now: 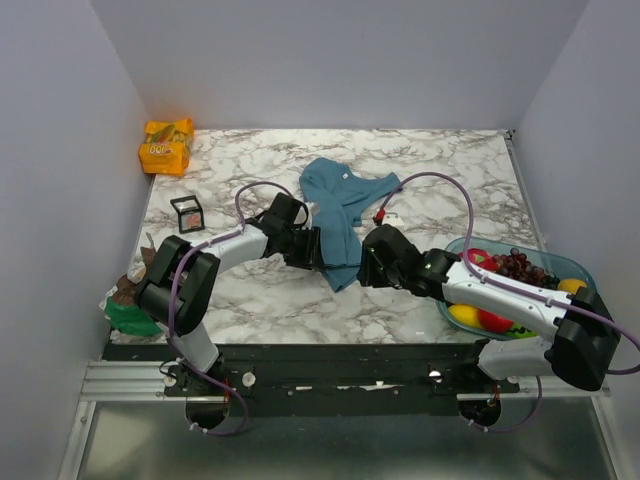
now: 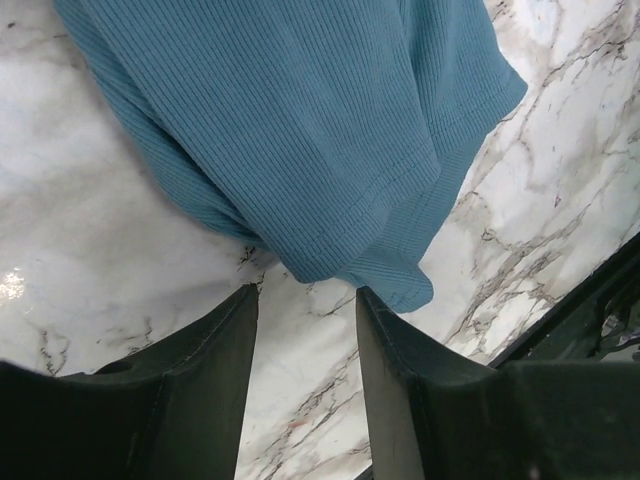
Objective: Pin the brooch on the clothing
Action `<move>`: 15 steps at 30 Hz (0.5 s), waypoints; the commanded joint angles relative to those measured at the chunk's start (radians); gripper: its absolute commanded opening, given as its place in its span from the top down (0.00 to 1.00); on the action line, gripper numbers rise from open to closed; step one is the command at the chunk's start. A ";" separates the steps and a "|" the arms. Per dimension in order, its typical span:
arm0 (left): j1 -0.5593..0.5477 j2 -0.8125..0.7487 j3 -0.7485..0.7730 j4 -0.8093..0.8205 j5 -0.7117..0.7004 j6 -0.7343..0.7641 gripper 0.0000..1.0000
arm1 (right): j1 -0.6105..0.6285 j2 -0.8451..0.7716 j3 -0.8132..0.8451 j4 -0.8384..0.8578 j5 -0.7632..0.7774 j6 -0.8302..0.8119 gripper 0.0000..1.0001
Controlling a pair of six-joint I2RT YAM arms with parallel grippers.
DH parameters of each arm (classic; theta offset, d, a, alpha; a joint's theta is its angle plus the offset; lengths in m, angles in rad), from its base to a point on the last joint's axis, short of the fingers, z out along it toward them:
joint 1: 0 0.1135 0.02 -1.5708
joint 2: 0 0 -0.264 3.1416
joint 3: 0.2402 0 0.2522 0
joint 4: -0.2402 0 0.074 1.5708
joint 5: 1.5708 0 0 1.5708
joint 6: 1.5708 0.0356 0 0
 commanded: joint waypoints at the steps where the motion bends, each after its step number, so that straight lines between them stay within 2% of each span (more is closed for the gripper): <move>1: -0.006 0.016 0.039 0.048 0.010 -0.009 0.51 | 0.001 0.008 -0.027 0.006 0.022 0.020 0.55; 15: -0.007 0.052 0.057 0.064 0.040 -0.023 0.48 | 0.001 0.063 -0.027 0.061 -0.027 0.014 0.55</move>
